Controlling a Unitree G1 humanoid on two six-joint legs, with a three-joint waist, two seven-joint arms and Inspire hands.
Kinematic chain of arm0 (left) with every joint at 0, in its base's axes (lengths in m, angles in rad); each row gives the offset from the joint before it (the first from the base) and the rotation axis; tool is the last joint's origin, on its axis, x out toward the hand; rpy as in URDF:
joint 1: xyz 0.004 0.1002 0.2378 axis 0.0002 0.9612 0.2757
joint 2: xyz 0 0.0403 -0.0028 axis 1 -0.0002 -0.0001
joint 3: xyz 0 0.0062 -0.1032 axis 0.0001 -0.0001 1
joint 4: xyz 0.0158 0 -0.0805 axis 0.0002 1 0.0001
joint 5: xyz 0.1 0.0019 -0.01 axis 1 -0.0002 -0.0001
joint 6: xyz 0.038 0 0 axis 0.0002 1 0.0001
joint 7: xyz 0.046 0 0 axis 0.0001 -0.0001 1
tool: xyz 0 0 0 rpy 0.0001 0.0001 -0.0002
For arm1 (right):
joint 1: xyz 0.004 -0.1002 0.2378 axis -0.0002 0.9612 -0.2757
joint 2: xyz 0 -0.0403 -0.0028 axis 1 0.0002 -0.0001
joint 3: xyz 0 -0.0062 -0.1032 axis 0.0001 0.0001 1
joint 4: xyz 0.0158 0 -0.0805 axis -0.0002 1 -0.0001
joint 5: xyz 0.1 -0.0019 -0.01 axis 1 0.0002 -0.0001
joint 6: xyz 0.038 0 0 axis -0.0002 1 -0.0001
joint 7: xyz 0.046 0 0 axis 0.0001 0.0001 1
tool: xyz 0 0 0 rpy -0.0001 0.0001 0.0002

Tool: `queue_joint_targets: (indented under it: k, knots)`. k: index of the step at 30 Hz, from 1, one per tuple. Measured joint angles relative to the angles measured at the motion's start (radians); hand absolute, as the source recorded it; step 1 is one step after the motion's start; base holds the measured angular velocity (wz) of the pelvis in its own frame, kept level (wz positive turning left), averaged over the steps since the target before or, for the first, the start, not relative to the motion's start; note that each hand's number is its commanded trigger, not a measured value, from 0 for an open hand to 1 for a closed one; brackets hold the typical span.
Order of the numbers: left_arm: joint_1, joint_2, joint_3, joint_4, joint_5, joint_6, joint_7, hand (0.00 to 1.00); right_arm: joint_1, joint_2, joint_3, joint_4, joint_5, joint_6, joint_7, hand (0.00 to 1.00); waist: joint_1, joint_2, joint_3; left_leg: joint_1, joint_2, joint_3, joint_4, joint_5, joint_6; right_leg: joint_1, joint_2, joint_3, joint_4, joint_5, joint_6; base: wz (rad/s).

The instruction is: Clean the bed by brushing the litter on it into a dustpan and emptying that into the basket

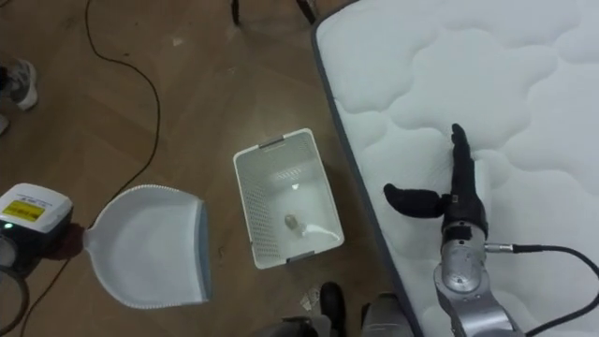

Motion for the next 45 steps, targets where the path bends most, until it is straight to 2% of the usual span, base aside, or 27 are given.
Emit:
queue_joint_targets:
  k: [9, 15, 17, 21, 24, 27, 28, 30, 32, 35, 39, 42, 45]
  knots:
    - [0.016, 0.0, -0.011, 0.004, -0.025, 0.0, 0.0, 1.0, 0.0, -0.001, 0.0, 0.001, -0.005, 0.0, -0.006, 0.0, -0.003, 0.011, 0.0014, 0.017, -0.002, -0.001, -0.006, 0.0, 0.0, 0.014, -0.004, -0.006, 0.001, 0.0, 0.0, 0.0]
    - [0.011, -0.001, -0.017, 0.033, -0.103, 0.0, 0.024, 1.0, 0.003, -0.002, 0.0, -0.002, 0.022, -0.006, -0.006, 0.0, 0.0, 0.014, 0.0017, 0.023, -0.003, 0.0, -0.009, 0.0, -0.001, 0.02, -0.006, -0.01, -0.001, -0.008, -0.004, 0.0]
    - [0.008, -0.001, -0.017, 0.052, -0.164, -0.002, 0.043, 1.0, 0.005, -0.004, 0.0, -0.002, 0.03, -0.01, -0.006, 0.0, 0.0, 0.014, 0.0017, 0.028, -0.005, 0.0, -0.011, 0.0, -0.001, 0.023, -0.008, -0.01, -0.001, -0.01, -0.003, 0.0]
    - [0.003, -0.015, -0.007, 0.082, -0.214, -0.007, 0.068, 1.0, 0.018, -0.008, -0.003, 0.001, 0.023, -0.015, 0.01, 0.0, 0.004, 0.014, 0.0017, 0.05, -0.001, 0.002, -0.011, 0.0, 0.001, 0.047, -0.002, -0.004, -0.014, -0.01, -0.003, -0.04]
    - [0.008, -0.04, 0.036, 0.087, -0.279, -0.026, 0.1, 1.0, 0.049, -0.022, -0.008, -0.008, 0.024, -0.022, 0.026, 0.0, 0.019, 0.014, 0.0014, 0.071, 0.006, 0.005, -0.018, -0.004, 0.003, 0.07, 0.006, 0.004, -0.035, -0.006, -0.001, -0.11]
    - [0.015, -0.087, 0.105, 0.085, -0.336, -0.053, 0.146, 1.0, 0.063, -0.041, -0.013, -0.017, 0.024, -0.021, 0.026, 0.0, 0.057, 0.008, 0.0003, 0.093, 0.015, 0.035, -0.022, -0.014, 0.007, 0.081, 0.016, 0.033, -0.037, -0.001, 0.0, -0.33]
    - [0.026, -0.108, 0.13, 0.085, -0.351, -0.061, 0.167, 1.0, 0.067, -0.039, -0.01, -0.001, 0.024, -0.02, 0.028, 0.0, 0.064, -0.002, -0.0016, 0.12, 0.016, 0.047, -0.036, -0.015, 0.008, 0.097, 0.016, 0.046, -0.038, -0.001, 0.0, -0.34]
    - [0.045, -0.131, 0.164, 0.074, -0.364, -0.079, 0.182, 1.0, 0.076, -0.035, -0.01, 0.007, 0.027, -0.015, 0.04, 0.0, 0.074, -0.017, -0.0041, 0.157, 0.021, 0.058, -0.051, -0.019, 0.008, 0.128, 0.024, 0.06, -0.052, -0.001, 0.001, -0.29]
    - [0.061, -0.164, 0.204, 0.034, -0.37, -0.092, 0.197, 1.0, 0.087, -0.028, -0.012, 0.008, 0.041, -0.004, 0.049, 0.0, 0.087, -0.041, -0.0119, 0.186, 0.036, 0.069, -0.063, -0.023, 0.004, 0.161, 0.043, 0.072, -0.081, 0.006, -0.001, -0.21]
    - [0.068, -0.192, 0.212, -0.013, -0.372, -0.121, 0.197, 1.0, 0.098, -0.016, -0.013, 0.005, 0.048, 0.014, 0.059, 0.0, 0.087, -0.066, -0.0238, 0.231, 0.053, 0.073, -0.068, -0.033, 0.002, 0.22, 0.062, 0.075, -0.128, 0.021, -0.002, -0.16]
    - [0.068, -0.199, 0.215, -0.076, -0.376, -0.155, 0.199, 1.0, 0.101, -0.01, -0.041, -0.006, 0.044, 0.013, 0.058, 0.0, 0.078, -0.071, -0.0273, 0.3, 0.069, 0.079, -0.095, -0.04, 0.007, 0.306, 0.076, 0.071, -0.199, 0.047, 0.002, -0.17]
    - [0.075, -0.201, 0.238, -0.143, -0.385, -0.169, 0.198, 1.0, 0.153, -0.009, -0.105, -0.041, 0.041, 0.014, 0.055, 0.0, 0.081, -0.072, -0.0305, 0.342, 0.08, 0.089, -0.105, -0.052, 0.011, 0.355, 0.091, 0.084, -0.252, 0.068, 0.009, -0.22]
    - [0.1, -0.213, 0.31, -0.202, -0.404, -0.182, 0.201, 1.0, 0.205, -0.005, -0.152, -0.125, 0.041, 0.013, 0.052, 0.0, 0.093, -0.076, -0.0328, 0.361, 0.095, 0.136, -0.104, -0.067, 0.019, 0.356, 0.087, 0.081, -0.249, 0.076, 0.012, -0.49]
